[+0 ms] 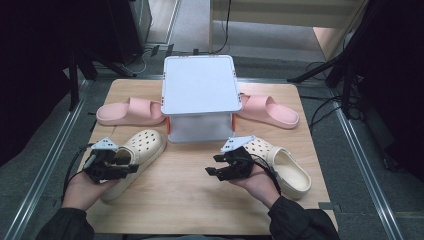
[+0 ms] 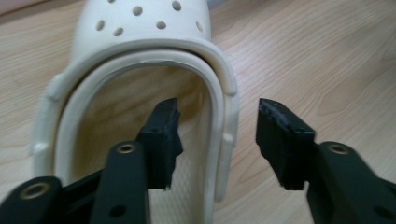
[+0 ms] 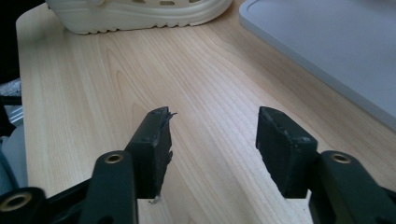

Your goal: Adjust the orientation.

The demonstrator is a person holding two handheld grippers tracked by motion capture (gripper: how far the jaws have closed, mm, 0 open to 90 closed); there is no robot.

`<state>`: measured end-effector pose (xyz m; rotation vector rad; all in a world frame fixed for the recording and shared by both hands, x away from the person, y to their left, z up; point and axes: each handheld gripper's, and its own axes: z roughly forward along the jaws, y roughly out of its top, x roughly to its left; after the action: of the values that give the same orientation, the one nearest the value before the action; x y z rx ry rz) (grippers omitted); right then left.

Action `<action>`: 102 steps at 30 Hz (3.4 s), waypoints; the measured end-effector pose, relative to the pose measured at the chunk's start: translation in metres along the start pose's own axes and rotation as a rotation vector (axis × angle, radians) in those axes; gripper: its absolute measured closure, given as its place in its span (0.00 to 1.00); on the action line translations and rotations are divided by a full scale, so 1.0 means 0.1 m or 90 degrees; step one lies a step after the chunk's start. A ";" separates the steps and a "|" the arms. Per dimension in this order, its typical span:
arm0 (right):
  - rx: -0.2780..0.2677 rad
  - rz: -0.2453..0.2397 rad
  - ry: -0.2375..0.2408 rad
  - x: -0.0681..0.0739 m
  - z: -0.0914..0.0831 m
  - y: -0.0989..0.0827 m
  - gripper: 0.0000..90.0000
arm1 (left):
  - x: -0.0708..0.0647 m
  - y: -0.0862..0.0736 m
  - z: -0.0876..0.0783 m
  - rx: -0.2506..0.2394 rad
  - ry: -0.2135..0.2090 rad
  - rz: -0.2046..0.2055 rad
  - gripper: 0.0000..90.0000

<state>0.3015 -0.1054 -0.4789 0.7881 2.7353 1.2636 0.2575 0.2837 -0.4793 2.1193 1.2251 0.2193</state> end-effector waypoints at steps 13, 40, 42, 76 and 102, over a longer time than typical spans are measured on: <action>-0.002 0.014 -0.004 -0.01 -0.02 -0.01 0.54 | 0.03 0.10 0.05 -0.017 0.015 -0.021 0.86; -0.028 0.022 -0.026 -0.01 -0.15 -0.11 0.54 | -0.54 0.43 0.11 -0.018 -0.071 0.039 0.86; -0.030 0.026 -0.031 0.00 -0.17 -0.13 0.54 | -0.60 0.46 0.16 -0.015 -0.082 0.051 0.86; -0.048 0.065 -0.062 0.05 -0.29 -0.30 0.56 | -0.98 0.72 0.54 0.040 -0.174 0.147 0.57; -0.008 0.071 -0.047 0.24 0.27 -0.22 1.00 | -0.25 0.63 0.62 0.020 -0.149 0.036 0.98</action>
<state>0.2774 -0.0871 -0.5089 0.9781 2.6564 1.2430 0.3164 0.2131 -0.4827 2.1395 1.0382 -0.0239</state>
